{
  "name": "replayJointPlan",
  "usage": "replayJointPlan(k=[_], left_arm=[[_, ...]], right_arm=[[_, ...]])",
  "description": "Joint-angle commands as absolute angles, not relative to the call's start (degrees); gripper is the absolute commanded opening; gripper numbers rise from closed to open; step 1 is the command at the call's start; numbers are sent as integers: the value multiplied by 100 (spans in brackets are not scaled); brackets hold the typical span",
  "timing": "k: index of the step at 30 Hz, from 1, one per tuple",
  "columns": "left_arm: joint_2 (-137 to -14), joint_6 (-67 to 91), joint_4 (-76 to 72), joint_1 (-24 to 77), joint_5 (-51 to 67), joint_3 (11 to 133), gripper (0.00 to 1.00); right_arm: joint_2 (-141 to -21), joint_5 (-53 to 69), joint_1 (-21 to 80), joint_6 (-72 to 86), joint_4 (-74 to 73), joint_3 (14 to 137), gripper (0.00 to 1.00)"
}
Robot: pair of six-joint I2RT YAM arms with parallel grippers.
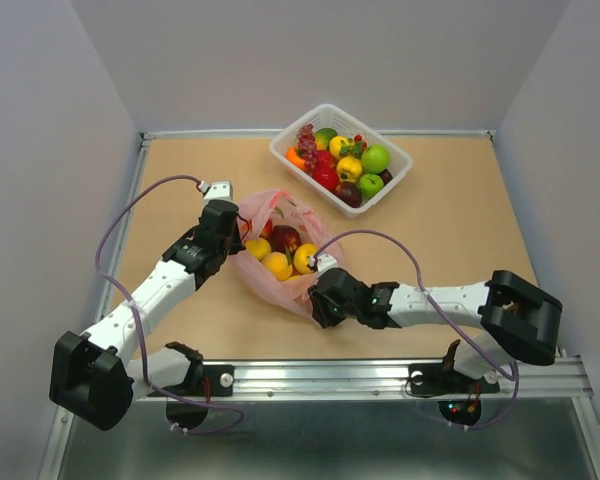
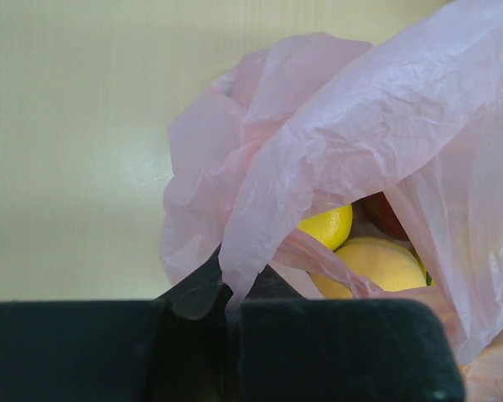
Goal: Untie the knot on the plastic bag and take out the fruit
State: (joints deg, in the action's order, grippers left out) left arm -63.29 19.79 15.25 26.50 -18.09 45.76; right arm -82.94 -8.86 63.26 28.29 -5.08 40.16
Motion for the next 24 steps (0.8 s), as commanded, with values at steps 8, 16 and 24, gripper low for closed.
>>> replayJointPlan(k=[8,16,24], left_arm=[[-6328,1898,1485,2619,-1775,4553,10],[-6258,1881,1521,2610,-1819,4570,11],[-6214,1854,1503,2558,-1820,4562,11]], right_arm=[[-8930,-1028,6960,3252,-298,4324,39],[-8236,-1590,7066,2989,-1746,5131,84],[-7761,-2065,7075,2742,-2795,6283,95]])
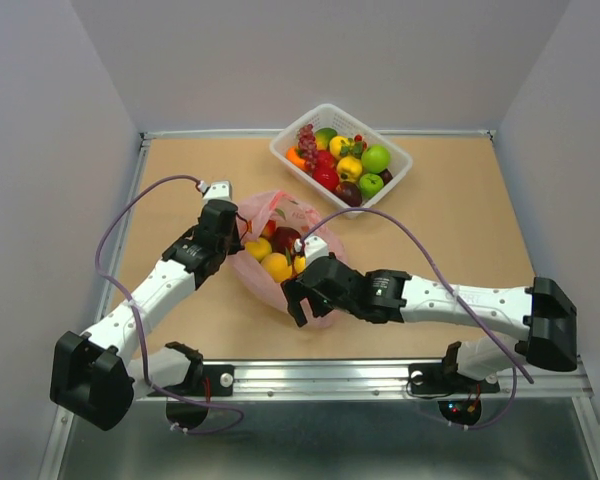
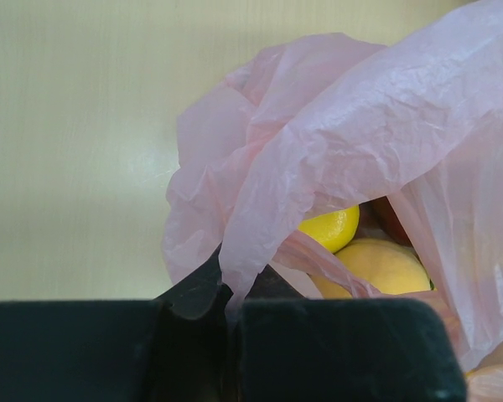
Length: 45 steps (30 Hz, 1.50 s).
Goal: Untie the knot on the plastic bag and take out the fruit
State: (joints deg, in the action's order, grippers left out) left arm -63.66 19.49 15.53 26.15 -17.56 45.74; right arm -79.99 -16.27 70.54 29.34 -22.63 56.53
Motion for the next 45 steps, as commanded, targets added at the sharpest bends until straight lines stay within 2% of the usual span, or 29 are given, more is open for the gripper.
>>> replayJointPlan(k=[1,6,12,19,28,34,37,38,40,41,45], left_arm=[[-6214,1854,1503,2540,-1811,4579,11],[-6205,1837,1494,2496,-1696,4570,11],[-6126,1828,1477,2487,-1574,4527,11],[-6012,1828,1433,2487,-1407,4491,12],[-6038,1819,1424,2479,-1397,4482,12],[-6100,1819,1450,2461,-1520,4483,12],[-6143,1837,1468,2452,-1573,4482,12],[-6170,1828,1468,2452,-1591,4482,12],[-6179,1828,1477,2452,-1652,4474,12],[-6179,1828,1485,2443,-1687,4474,12],[-6214,1846,1512,2443,-1775,4482,12]], right_arm=[[-7761,-2126,7075,2716,-2804,6397,95],[-8120,-3014,7005,2584,-2804,7250,94],[-9245,-2988,6540,2479,-2637,8137,99],[-10150,-2497,5942,2733,-1593,8034,99],[-11442,-1767,5906,2821,-739,8253,100],[-11549,-1354,5906,3015,-642,7991,96],[-11303,-1362,5897,2971,-554,7674,86],[-11198,-1380,5897,2884,-545,7621,74],[-10926,-1415,5897,2804,-519,7515,57],[-10751,-1459,5906,2717,-519,7489,41],[-10390,-1512,5897,2567,-501,7331,19]])
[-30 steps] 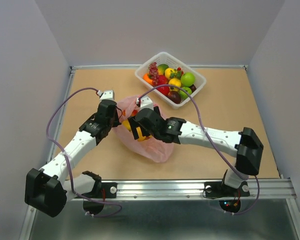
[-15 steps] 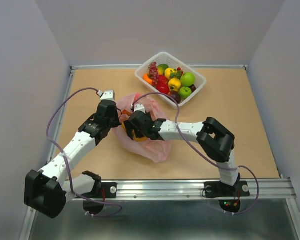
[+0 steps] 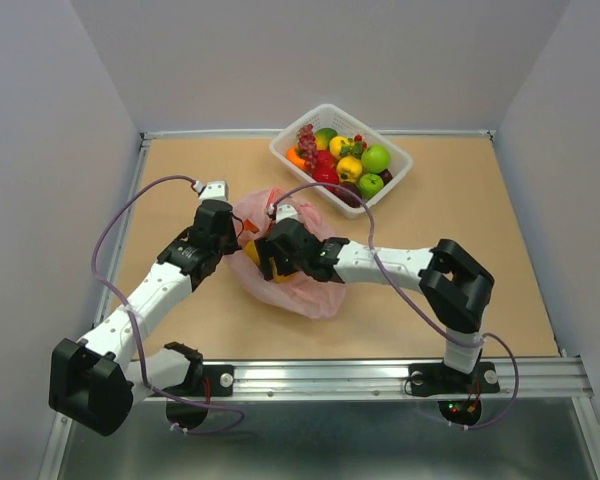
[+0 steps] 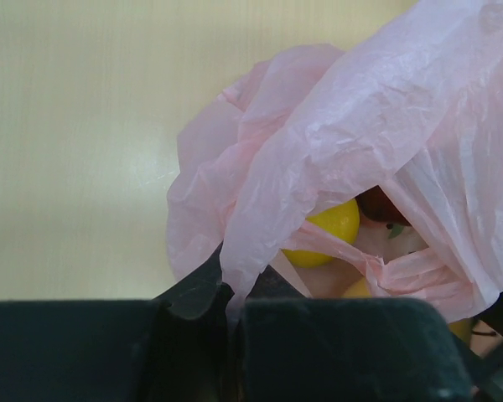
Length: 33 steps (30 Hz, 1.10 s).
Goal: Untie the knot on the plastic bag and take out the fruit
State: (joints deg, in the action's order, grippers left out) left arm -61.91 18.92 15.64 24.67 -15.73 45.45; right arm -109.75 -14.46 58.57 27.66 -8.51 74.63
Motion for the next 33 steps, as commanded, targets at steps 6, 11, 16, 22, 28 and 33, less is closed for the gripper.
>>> replayJointPlan(k=[6,11,16,22,28,33], left_arm=[[-6240,1854,1521,2417,-1758,4491,12],[-6258,1881,1512,2408,-1767,4482,12],[-6275,1872,1529,2382,-1793,4500,12],[-6311,1872,1538,2347,-1802,4526,12],[-6258,1863,1521,2294,-1775,4518,12],[-6258,1854,1521,2285,-1775,4509,12]], right_arm=[[-9740,-1643,5898,2312,-439,7014,1],[-9292,-1836,5906,2031,-378,7031,1],[-8904,-2311,5889,1425,-378,7338,1],[-8579,-2733,5266,756,-352,7637,1],[-8718,-2375,3862,580,-45,7804,4],[-9437,-1732,2963,615,623,8024,7]])
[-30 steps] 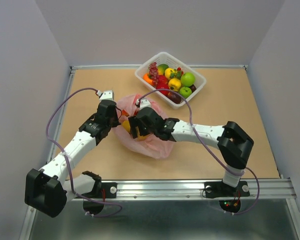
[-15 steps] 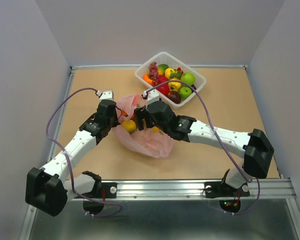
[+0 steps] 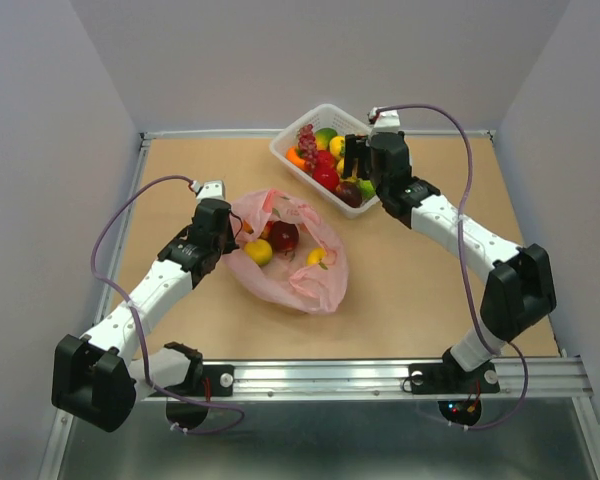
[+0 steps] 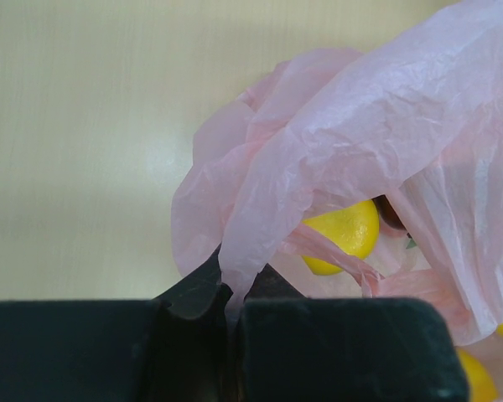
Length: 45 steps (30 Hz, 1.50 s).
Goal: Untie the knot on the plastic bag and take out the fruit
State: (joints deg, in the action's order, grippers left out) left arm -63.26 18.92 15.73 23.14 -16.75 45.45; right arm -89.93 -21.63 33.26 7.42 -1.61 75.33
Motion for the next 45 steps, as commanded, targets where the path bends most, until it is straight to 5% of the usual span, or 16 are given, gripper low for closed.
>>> replayJointPlan(k=[1,13,16,17,20,35,41,45], left_arm=[[-6249,1846,1521,2285,-1775,4500,12],[-6328,1828,1503,2241,-1696,4509,12],[-6363,1819,1486,2206,-1652,4509,12],[-6381,1811,1485,2197,-1635,4509,12],[-6407,1810,1485,2180,-1582,4526,12],[-6302,1784,1459,2092,-1503,4535,12],[-6293,1784,1459,2074,-1486,4526,12],[-6267,1793,1459,2083,-1512,4518,12]], right_arm=[[-9561,-1549,2762,615,946,8068,7],[-12224,-212,2241,448,2830,9965,19],[-12778,-132,2241,431,2856,10554,51],[-12927,-167,2233,422,2856,10669,74],[-12990,-211,2241,387,2856,10889,100],[-10507,615,2636,343,1206,9089,98],[-9379,397,3479,-149,-225,8229,88],[-8755,-69,4121,-18,-641,7604,70]])
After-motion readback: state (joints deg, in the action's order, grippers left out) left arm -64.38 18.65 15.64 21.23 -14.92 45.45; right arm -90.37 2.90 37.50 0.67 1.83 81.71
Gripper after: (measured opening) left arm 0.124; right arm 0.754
